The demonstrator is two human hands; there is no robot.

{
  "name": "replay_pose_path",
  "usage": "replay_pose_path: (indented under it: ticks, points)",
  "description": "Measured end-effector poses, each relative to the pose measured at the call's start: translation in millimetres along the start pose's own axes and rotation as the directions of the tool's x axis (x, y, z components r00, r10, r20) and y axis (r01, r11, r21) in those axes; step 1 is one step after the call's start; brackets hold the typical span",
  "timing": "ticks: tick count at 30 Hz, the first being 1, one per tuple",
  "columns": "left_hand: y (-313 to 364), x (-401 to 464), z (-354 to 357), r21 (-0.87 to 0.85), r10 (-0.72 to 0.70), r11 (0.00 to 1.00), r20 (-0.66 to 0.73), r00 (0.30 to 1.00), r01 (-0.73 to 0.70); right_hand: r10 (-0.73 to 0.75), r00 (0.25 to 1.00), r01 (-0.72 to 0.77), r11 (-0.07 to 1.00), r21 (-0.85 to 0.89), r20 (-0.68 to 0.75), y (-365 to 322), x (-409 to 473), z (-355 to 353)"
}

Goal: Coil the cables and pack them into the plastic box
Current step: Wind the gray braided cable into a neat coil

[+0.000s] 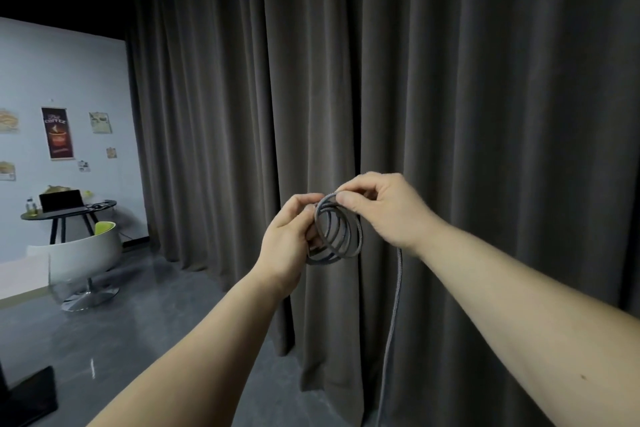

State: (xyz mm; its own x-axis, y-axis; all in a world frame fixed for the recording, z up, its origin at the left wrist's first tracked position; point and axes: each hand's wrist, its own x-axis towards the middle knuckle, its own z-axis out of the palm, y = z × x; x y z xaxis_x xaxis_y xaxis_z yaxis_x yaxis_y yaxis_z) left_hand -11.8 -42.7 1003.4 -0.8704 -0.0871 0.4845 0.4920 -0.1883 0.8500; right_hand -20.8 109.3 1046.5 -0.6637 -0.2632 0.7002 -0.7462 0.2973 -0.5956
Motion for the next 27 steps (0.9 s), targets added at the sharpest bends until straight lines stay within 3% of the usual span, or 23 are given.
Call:
replay_pose_path:
  ticks: [5, 9, 16, 20, 27]
  points:
    - [-2.2, 1.7, 11.1, 0.01, 0.021, 1.0, 0.015, 1.0, -0.021, 0.037, 0.988, -0.036, 0.999, 0.012, -0.148, 13.7, 3.1, -9.2]
    - [1.3, 1.5, 18.4, -0.007, 0.033, 0.999, 0.014, 0.999, -0.033, 0.075, 0.988, -0.08, 0.996, -0.033, -0.135, 21.3, 4.0, -12.8]
    - [-1.2, 2.7, 29.6, 0.072, 0.144, 0.988, -0.091, 0.985, -0.137, 0.163, 0.979, -0.149, 0.982, 0.117, -0.119, 22.6, -4.3, -4.7]
    - [0.5, 3.4, 32.9, -0.01, 0.128, 0.992, -0.101, 0.987, -0.129, 0.119, 0.979, -0.097, 0.986, 0.136, -0.164, 20.1, -3.5, -2.1]
    - [0.4, 0.3, 35.0, 0.0, 0.15, 0.989, -0.05, 0.987, -0.15, 0.113, 0.965, -0.071, 0.981, 0.178, -0.237, 26.1, -0.4, -0.1]
